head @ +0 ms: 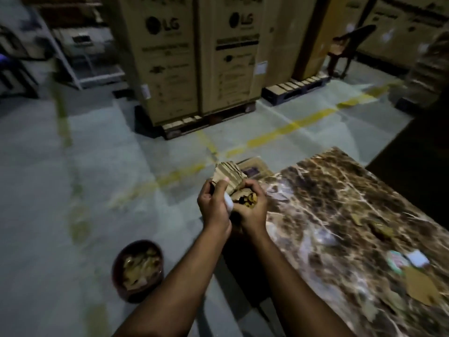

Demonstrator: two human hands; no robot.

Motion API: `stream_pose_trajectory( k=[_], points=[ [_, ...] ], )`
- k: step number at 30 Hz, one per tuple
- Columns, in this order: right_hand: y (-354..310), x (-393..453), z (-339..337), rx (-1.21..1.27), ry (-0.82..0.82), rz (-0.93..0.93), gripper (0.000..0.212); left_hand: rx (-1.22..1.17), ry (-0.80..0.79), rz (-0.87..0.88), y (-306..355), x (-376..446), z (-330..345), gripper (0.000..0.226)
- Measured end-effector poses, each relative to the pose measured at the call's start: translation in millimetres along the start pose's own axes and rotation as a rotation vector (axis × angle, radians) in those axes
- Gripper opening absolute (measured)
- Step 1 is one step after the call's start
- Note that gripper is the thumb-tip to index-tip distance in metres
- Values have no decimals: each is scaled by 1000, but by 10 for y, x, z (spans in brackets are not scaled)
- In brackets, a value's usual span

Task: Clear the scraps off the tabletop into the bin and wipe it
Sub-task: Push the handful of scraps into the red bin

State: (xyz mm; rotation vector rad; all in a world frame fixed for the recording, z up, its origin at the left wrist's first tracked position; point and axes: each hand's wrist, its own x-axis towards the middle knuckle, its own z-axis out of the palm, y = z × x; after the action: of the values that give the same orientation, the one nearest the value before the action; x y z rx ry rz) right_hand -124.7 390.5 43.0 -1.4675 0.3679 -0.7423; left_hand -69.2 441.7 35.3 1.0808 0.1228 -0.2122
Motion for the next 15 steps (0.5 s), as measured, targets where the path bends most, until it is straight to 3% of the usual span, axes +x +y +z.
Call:
stream_pose_trajectory(
  k=[5,8,11,15],
  points=[
    [301,-251,1572,45,-212,72,44,-13,184,79,818,551,-1346,22],
    [518,-406,2267,45,-358,127,44,-6,313,127,1068,812,-2026,32],
    [944,-498,2772,1,-472,144,46,51,401,134,1077,1092,-2585,22],
    [1915,-519,3321,-9,-579,178,48,108,475,127,670,1701,-3376,26]
  ],
)
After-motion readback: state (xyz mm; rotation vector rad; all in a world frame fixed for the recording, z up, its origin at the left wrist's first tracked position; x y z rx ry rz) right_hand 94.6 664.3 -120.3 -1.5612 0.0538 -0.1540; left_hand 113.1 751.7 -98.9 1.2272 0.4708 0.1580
